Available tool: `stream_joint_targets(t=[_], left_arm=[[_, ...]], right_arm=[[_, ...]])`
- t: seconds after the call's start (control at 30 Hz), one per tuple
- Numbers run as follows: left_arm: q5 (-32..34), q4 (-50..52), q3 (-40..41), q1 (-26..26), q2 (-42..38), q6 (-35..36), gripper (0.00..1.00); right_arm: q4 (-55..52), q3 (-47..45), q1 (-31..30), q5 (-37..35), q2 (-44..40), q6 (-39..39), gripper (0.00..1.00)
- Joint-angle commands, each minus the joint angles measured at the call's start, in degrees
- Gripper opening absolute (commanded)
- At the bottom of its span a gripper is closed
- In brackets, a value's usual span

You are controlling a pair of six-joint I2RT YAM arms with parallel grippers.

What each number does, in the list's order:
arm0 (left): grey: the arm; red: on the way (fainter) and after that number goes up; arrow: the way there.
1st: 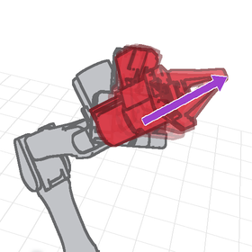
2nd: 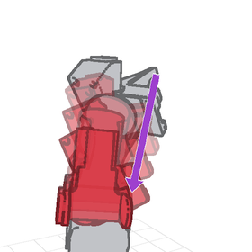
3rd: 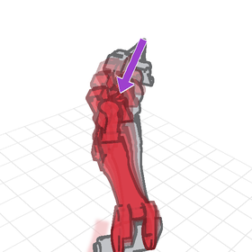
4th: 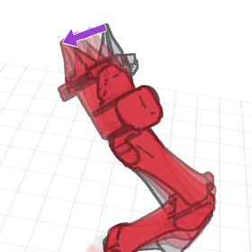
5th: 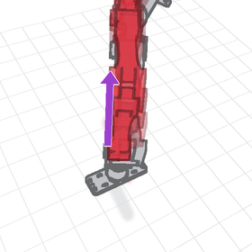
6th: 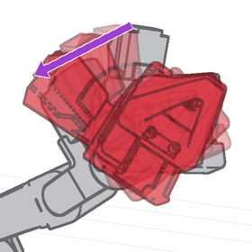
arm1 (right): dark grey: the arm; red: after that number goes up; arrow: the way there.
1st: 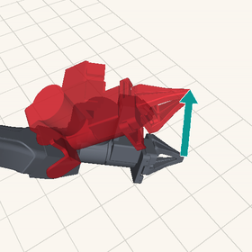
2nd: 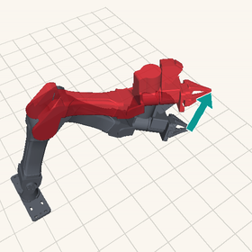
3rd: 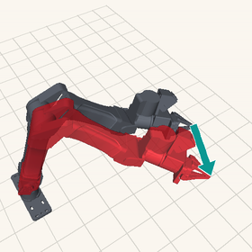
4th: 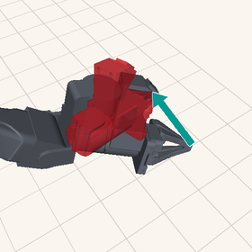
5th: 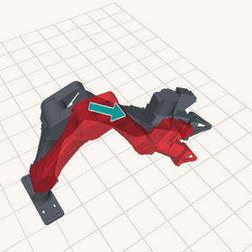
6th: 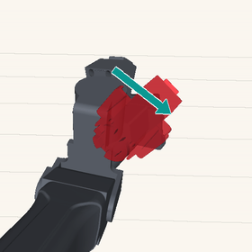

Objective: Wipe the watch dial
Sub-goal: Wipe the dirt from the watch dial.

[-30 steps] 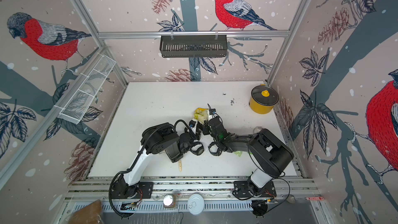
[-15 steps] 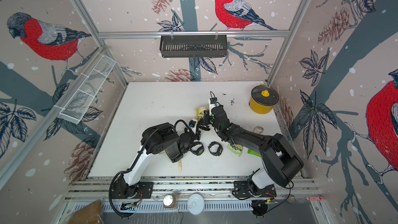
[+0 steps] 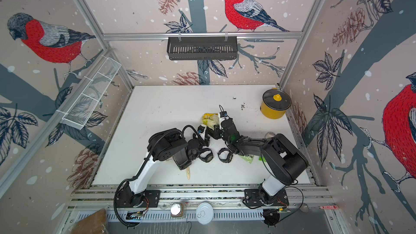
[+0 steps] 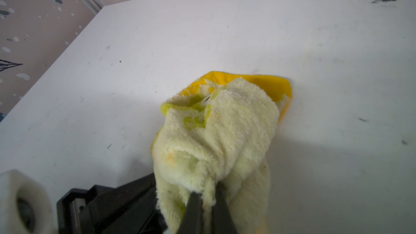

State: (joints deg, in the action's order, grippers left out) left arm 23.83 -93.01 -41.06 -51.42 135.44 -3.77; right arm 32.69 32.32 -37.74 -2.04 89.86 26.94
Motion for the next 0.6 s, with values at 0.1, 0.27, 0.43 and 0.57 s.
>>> stream_joint_targets(t=[0.1, 0.27, 0.43, 0.57], left_arm=[[0.8, -8.2, 1.1, 0.2, 2.1, -2.4, 0.0], [0.7, -9.3, 1.2, 0.2, 2.5, -2.3, 0.0], [-0.1, -8.9, 1.2, 0.1, 2.3, -1.5, 0.0], [0.3, -8.7, 1.2, 0.2, 2.3, -1.9, 0.0]], right_arm=[[-4.7, -12.1, -0.2, -2.7, -12.6, 3.9, 0.06], [-11.7, -11.0, 2.7, -6.2, -25.6, 1.3, 0.08], [-8.9, -0.6, 4.6, -4.4, -21.1, -2.3, 0.08], [-10.4, 10.2, 4.1, -1.1, -8.5, -3.6, 0.05]])
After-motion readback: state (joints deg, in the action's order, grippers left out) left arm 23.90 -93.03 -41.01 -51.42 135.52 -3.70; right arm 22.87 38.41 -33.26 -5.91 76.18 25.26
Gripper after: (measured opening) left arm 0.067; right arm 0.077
